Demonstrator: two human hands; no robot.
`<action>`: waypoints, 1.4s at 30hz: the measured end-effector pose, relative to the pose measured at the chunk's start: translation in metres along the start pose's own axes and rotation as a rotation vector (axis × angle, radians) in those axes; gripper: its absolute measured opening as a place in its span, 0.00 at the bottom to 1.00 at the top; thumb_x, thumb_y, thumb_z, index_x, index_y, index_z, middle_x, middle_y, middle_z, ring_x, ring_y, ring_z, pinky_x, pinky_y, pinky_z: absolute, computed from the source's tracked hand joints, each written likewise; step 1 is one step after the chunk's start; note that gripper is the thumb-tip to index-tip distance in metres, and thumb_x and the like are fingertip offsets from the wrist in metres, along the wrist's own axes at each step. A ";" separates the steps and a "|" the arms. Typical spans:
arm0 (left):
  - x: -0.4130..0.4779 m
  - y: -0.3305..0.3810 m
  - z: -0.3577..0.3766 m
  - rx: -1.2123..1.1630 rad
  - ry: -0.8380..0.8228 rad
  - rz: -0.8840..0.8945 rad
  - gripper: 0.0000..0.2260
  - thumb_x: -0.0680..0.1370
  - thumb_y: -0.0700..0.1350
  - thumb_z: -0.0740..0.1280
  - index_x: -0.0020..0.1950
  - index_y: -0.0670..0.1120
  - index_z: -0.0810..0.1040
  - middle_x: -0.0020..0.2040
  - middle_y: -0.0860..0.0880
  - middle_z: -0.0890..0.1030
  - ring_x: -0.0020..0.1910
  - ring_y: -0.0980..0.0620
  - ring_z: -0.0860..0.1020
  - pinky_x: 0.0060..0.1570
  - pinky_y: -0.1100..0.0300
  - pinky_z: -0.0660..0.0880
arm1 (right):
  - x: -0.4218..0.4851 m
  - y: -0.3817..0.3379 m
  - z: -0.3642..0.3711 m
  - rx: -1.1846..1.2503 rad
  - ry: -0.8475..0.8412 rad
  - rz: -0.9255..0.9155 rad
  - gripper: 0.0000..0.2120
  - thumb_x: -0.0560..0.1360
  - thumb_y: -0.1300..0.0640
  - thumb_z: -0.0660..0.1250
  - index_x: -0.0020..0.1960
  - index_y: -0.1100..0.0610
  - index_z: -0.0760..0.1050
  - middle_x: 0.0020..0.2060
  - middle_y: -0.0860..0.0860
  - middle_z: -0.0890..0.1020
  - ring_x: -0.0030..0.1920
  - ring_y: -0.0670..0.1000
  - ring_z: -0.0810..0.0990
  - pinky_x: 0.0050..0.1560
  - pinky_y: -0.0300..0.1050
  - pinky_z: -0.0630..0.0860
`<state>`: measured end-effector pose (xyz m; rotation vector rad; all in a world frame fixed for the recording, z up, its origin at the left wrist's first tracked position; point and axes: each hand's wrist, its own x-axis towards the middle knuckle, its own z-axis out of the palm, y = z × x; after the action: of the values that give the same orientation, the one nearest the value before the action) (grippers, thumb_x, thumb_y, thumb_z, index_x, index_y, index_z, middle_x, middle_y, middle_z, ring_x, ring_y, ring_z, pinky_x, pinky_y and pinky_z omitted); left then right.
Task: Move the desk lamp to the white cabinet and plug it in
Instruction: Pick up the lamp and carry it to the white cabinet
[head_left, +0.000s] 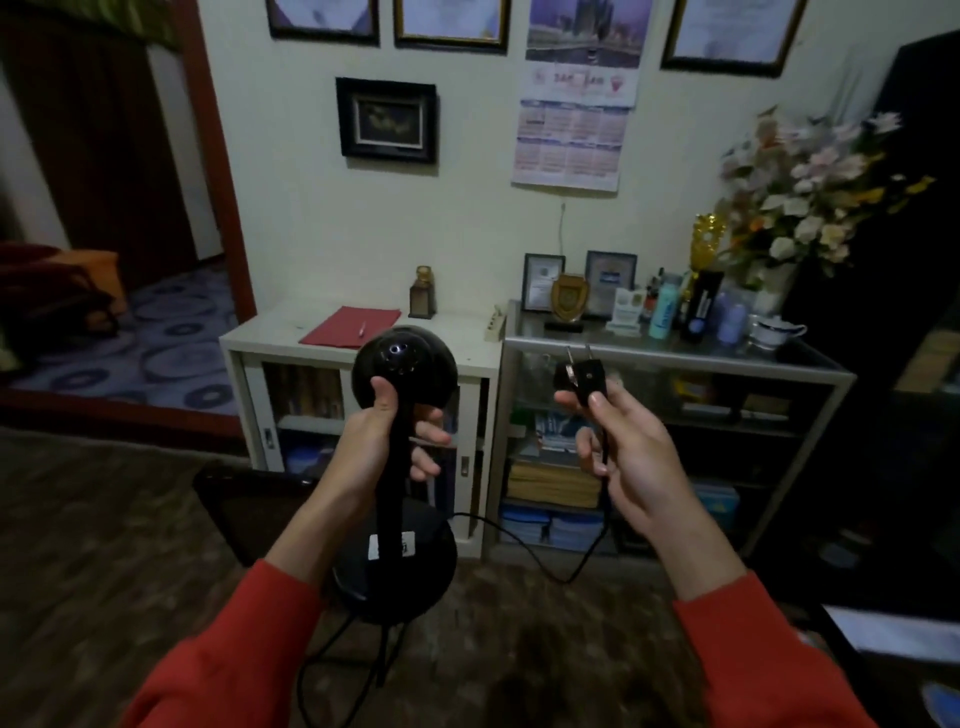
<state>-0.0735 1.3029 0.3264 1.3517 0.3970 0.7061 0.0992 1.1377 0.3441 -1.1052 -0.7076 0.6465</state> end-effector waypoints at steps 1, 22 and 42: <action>0.015 -0.001 -0.005 0.009 0.003 0.003 0.33 0.66 0.69 0.54 0.47 0.41 0.78 0.31 0.46 0.84 0.23 0.53 0.79 0.22 0.65 0.77 | 0.017 0.004 0.003 0.000 -0.010 0.000 0.10 0.80 0.58 0.57 0.57 0.52 0.75 0.44 0.49 0.86 0.26 0.43 0.73 0.21 0.33 0.63; 0.428 -0.039 -0.092 0.036 0.098 0.012 0.29 0.77 0.63 0.47 0.45 0.42 0.78 0.28 0.50 0.83 0.20 0.55 0.77 0.21 0.66 0.74 | 0.407 0.074 0.003 0.030 0.067 -0.046 0.10 0.80 0.58 0.57 0.55 0.51 0.76 0.42 0.48 0.86 0.26 0.44 0.72 0.21 0.32 0.62; 0.752 -0.125 -0.113 0.063 0.131 -0.057 0.29 0.79 0.62 0.44 0.46 0.42 0.77 0.28 0.51 0.83 0.21 0.54 0.77 0.22 0.65 0.74 | 0.718 0.143 -0.068 0.042 0.007 -0.006 0.10 0.80 0.59 0.57 0.57 0.54 0.75 0.42 0.49 0.86 0.25 0.43 0.73 0.20 0.31 0.64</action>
<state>0.4351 1.8798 0.2838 1.3519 0.5642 0.7418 0.5784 1.6942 0.3218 -1.0663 -0.6883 0.6496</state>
